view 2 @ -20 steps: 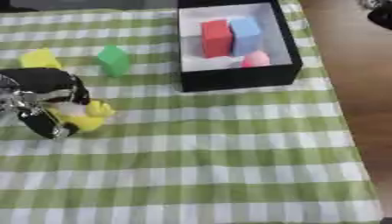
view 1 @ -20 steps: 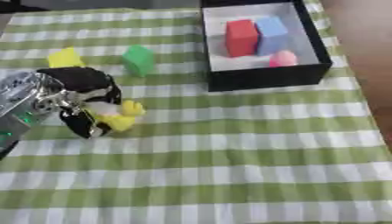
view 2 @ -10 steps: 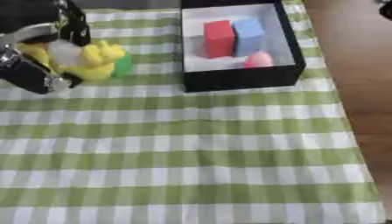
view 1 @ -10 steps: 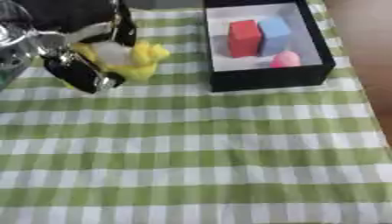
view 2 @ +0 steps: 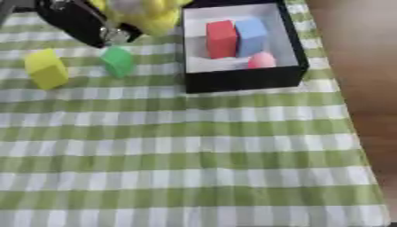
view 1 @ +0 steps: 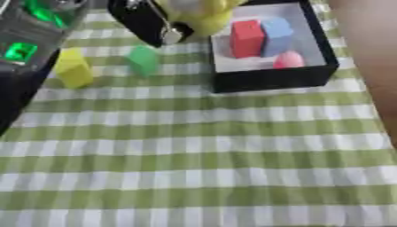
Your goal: Pick up objects on the table and place them in the box.
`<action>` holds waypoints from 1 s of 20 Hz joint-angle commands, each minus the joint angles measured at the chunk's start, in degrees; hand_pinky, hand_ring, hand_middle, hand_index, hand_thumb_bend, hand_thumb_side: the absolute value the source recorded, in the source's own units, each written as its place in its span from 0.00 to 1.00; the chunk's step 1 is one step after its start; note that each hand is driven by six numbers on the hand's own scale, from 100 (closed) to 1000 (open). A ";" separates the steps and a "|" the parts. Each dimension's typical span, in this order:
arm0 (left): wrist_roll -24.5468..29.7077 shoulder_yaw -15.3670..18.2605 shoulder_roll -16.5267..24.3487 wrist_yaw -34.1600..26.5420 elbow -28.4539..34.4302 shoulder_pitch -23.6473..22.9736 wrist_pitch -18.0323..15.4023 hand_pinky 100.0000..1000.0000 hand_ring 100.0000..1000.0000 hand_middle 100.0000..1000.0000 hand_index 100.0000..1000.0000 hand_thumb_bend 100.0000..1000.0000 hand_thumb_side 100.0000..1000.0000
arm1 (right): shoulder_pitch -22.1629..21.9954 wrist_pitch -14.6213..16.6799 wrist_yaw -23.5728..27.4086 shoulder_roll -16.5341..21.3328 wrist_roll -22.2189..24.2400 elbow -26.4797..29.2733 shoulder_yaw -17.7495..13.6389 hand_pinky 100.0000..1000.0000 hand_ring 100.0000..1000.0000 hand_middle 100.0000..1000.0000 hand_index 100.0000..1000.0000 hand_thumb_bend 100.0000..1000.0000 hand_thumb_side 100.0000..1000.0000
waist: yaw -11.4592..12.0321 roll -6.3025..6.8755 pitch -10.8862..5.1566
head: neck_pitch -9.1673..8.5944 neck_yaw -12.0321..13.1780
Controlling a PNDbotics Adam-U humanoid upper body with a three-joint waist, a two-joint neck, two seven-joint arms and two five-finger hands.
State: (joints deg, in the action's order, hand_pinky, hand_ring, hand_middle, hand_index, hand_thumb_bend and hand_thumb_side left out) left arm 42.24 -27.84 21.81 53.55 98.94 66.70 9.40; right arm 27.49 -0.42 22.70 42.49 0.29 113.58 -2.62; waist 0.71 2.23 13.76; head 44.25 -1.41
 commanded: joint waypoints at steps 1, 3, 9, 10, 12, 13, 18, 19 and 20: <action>-5.21 2.60 -5.19 5.13 -5.99 2.33 -2.33 0.57 0.50 0.45 0.43 0.16 0.00 | 2.09 -0.52 0.53 0.88 -0.36 1.01 -0.21 0.91 0.70 0.55 0.76 0.00 0.11 | -0.35 0.12 -1.67 | -0.13 0.53; -7.77 3.03 -8.15 7.89 -10.13 3.05 -4.00 0.57 0.50 0.45 0.44 0.16 0.00 | 3.33 -0.55 0.29 0.40 -0.53 1.01 -0.10 0.91 0.70 0.56 0.76 0.00 0.10 | -0.77 -0.08 -1.65 | -0.13 0.81; -11.38 4.02 -13.68 12.29 -20.01 4.49 -7.23 0.58 0.50 0.45 0.44 0.15 0.00 | 6.02 -1.32 0.30 -1.34 -0.69 1.01 0.52 0.90 0.70 0.56 0.76 0.00 0.09 | -2.58 -0.46 -1.65 | -0.13 1.81; -11.93 4.12 -14.19 12.66 -21.11 4.57 -7.46 0.58 0.50 0.45 0.44 0.15 0.00 | 6.26 -1.42 0.37 -1.57 -0.66 1.01 0.59 0.90 0.70 0.56 0.76 0.00 0.09 | -2.82 -0.48 -1.65 | -0.13 1.97; -12.98 4.27 -15.12 13.37 -23.27 4.51 -7.81 0.57 0.50 0.45 0.44 0.15 0.00 | 6.55 -1.69 0.51 -2.02 -0.59 1.01 0.71 0.90 0.70 0.56 0.76 0.00 0.10 | -3.24 -0.51 -1.63 | -0.13 2.13; -13.53 4.42 -15.50 13.73 -24.41 4.34 -7.87 0.57 0.50 0.45 0.44 0.15 0.00 | 6.61 -1.81 0.57 -2.20 -0.57 1.01 0.75 0.90 0.70 0.56 0.76 0.00 0.10 | -3.40 -0.52 -1.62 | -0.13 2.14; -18.31 4.99 -17.39 14.21 -29.67 3.29 -7.94 0.57 0.50 0.46 0.44 0.13 0.00 | 6.76 -2.18 0.75 -2.96 -0.46 1.01 0.88 0.91 0.70 0.56 0.75 0.00 0.11 | -3.74 -0.48 -1.56 | -0.13 2.24; -19.35 4.92 -17.70 13.91 -30.43 3.04 -8.12 0.57 0.50 0.45 0.44 0.13 0.00 | 6.75 -2.24 0.77 -3.05 -0.40 1.01 0.92 0.91 0.70 0.56 0.75 0.00 0.11 | -3.74 -0.47 -1.52 | -0.13 2.27; -20.15 4.81 -17.95 13.55 -31.13 2.79 -8.34 0.57 0.50 0.45 0.44 0.13 0.00 | 6.72 -2.30 0.78 -3.12 -0.37 1.01 0.94 0.91 0.70 0.56 0.75 0.00 0.11 | -3.73 -0.45 -1.48 | -0.13 2.27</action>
State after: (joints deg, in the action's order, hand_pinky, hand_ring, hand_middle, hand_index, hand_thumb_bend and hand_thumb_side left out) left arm 23.39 -23.60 4.00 67.23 68.06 68.51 1.18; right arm 33.29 -2.54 23.03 38.54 -0.07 113.59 -1.36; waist -2.88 2.21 13.76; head 44.25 0.73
